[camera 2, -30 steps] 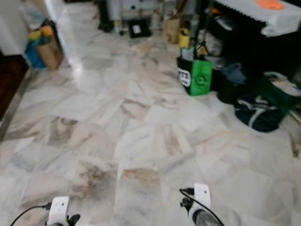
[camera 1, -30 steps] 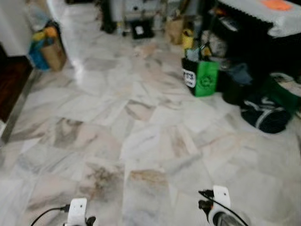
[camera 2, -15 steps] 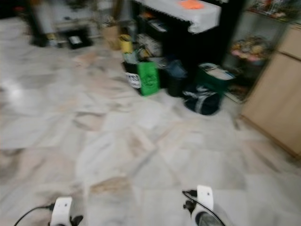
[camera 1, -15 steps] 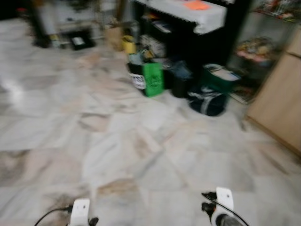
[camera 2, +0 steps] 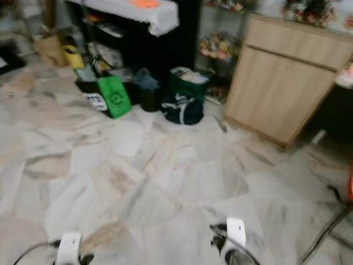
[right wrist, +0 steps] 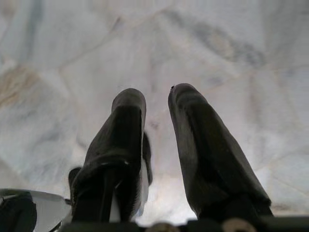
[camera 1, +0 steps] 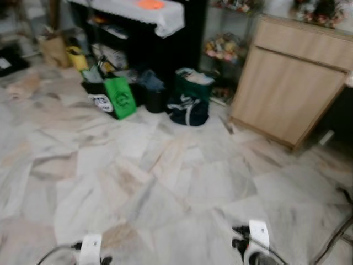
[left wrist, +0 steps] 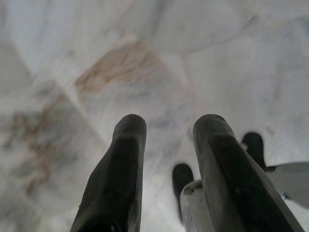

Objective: Setting the table

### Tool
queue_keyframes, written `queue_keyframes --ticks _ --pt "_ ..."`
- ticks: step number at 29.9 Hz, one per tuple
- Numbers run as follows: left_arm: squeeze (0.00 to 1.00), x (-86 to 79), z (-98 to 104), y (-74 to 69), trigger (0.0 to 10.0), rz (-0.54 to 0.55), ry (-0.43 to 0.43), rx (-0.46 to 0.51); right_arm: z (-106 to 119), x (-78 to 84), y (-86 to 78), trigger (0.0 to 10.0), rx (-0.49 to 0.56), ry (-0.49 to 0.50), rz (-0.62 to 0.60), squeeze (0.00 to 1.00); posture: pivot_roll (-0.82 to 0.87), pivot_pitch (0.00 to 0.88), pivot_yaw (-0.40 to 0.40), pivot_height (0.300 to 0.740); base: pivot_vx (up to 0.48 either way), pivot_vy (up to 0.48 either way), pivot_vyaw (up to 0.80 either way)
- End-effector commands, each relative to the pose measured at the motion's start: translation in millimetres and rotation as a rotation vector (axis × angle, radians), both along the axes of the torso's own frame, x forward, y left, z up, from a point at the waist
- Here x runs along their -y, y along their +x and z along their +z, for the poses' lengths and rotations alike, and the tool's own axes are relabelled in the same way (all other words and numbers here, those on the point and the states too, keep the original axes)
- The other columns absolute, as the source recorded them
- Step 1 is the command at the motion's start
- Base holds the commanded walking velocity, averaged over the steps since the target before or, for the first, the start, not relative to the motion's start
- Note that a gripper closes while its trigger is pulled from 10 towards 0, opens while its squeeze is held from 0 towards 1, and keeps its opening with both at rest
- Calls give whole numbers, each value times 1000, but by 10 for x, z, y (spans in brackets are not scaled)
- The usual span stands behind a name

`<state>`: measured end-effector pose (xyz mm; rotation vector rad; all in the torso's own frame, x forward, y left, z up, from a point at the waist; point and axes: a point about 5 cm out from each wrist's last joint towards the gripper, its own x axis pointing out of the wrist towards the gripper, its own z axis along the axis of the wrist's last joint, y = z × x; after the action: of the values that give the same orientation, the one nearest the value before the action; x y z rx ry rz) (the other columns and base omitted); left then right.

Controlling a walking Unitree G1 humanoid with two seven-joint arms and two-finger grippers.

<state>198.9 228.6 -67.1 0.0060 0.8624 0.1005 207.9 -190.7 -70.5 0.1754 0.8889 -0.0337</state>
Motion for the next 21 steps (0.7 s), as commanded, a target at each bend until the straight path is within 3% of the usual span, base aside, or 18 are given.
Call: queue_keyframes --ticks 1,21 --pt "0 -21 -39 -77 10000 1 -1 -32 -13 -24 -16 10000 -6 6 -5 0 -32 27 -13 740 0 0 -756" --pt "0 -27 -47 -97 10000 -8 5 -39 -19 -38 -24 10000 -8 8 0 0 -24 34 -12 740 0 0 -757"
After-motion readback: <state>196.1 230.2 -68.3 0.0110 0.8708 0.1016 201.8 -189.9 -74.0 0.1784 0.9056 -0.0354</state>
